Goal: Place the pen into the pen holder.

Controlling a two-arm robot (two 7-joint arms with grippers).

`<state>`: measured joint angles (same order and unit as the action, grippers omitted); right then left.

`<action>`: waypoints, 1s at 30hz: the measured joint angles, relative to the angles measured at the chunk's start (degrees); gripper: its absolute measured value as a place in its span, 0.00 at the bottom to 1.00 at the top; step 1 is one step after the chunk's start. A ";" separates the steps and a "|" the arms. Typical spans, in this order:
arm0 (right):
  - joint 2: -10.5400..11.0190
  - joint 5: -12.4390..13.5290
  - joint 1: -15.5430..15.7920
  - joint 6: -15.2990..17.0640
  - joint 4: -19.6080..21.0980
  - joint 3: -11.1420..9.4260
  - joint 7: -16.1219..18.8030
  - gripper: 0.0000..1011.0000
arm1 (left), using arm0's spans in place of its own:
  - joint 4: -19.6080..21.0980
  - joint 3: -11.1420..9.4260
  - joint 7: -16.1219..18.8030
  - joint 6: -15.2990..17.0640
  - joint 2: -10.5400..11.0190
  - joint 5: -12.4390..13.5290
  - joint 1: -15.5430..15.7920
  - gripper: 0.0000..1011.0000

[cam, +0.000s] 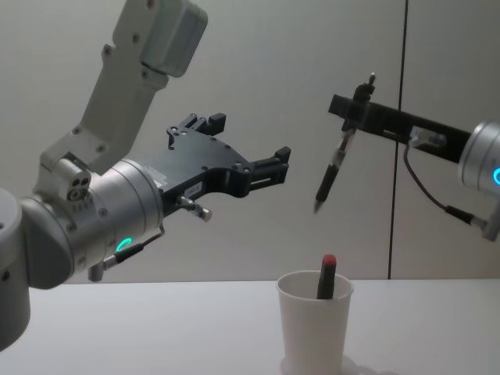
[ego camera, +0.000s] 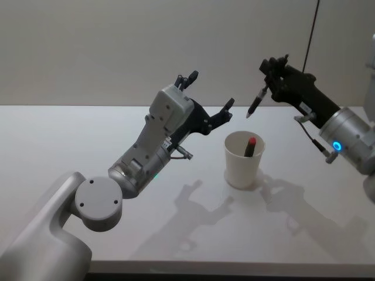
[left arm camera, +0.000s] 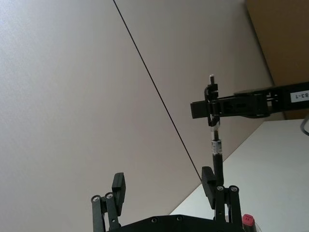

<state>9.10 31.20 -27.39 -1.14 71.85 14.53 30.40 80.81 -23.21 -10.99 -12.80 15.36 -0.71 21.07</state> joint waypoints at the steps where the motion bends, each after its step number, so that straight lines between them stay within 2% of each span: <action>1: 0.10 -0.26 0.38 -0.30 0.35 0.09 -0.25 0.14 | 0.00 0.00 0.00 0.00 0.00 0.00 0.00 0.99; 13: 0.80 -3.01 4.24 -5.14 3.10 1.32 -2.56 0.14 | 0.00 0.00 0.00 0.00 0.00 0.00 0.00 0.99; 30: 0.40 -6.44 5.45 -10.28 2.71 2.34 -5.33 0.14 | 0.00 0.00 0.00 0.00 0.00 0.00 0.00 0.99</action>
<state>9.50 24.76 -21.94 -11.42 74.56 16.87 25.06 80.81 -23.20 -10.99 -12.80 15.37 -0.71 21.07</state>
